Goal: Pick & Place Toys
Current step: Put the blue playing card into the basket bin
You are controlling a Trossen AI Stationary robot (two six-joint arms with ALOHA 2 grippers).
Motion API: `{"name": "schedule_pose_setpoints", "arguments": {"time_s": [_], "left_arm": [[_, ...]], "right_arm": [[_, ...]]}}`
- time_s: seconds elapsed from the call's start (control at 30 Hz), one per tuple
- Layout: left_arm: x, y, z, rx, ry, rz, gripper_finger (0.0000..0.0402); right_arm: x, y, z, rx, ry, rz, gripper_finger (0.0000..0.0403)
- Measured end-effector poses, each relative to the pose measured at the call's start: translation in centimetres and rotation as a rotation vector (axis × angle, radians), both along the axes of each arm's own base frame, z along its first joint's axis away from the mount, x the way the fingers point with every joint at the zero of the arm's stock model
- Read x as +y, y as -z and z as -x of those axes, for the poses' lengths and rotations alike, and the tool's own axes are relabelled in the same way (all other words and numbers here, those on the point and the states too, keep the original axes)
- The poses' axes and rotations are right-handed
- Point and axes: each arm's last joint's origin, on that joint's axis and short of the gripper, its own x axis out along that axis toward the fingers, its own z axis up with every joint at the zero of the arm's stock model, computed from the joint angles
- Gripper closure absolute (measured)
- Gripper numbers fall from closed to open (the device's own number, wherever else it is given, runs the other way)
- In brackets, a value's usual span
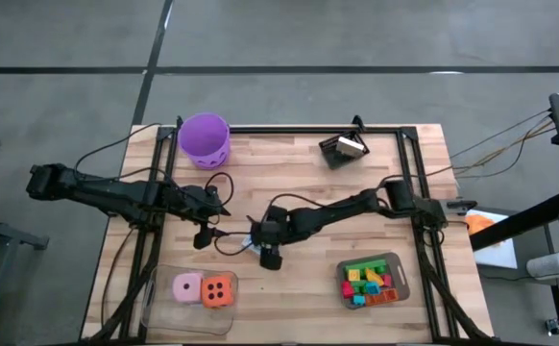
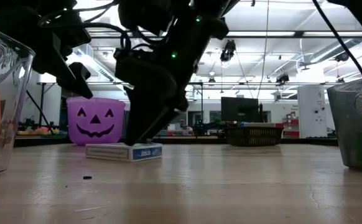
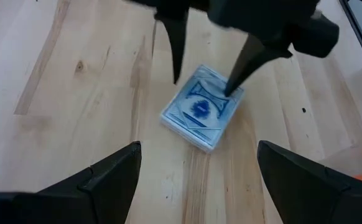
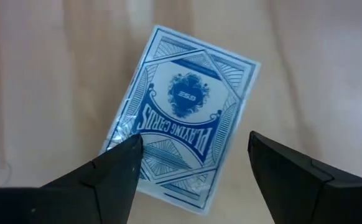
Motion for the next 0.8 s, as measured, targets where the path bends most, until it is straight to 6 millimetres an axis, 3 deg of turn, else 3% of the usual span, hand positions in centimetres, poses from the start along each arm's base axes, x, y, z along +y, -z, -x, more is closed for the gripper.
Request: {"name": "schedule_pose_setpoints", "arguments": {"time_s": [0.27, 0.47, 0.6, 0.8], "left_arm": [[0.0, 0.0, 0.0, 0.0, 0.0, 0.0, 0.0078], [0.0, 0.0, 0.0, 0.0, 0.0, 0.0, 0.0078], [0.0, 0.0, 0.0, -0.001, 0.0, 0.0, 0.0078], [0.0, 0.0, 0.0, 0.0, 0.0, 0.0, 0.0078]], "right_arm": [[-0.3, 1.9, -0.2, 0.069, -0.042, -0.118, 0.0114], [-0.9, 1.7, 1.5, 0.232, -0.013, -0.058, 0.0135], [-1.1, 1.1, 2.2, 0.273, 0.001, -0.015, 0.0202], [-1.2, 0.9, 2.7, 0.316, 0.0, 0.009, 0.0354]]}}
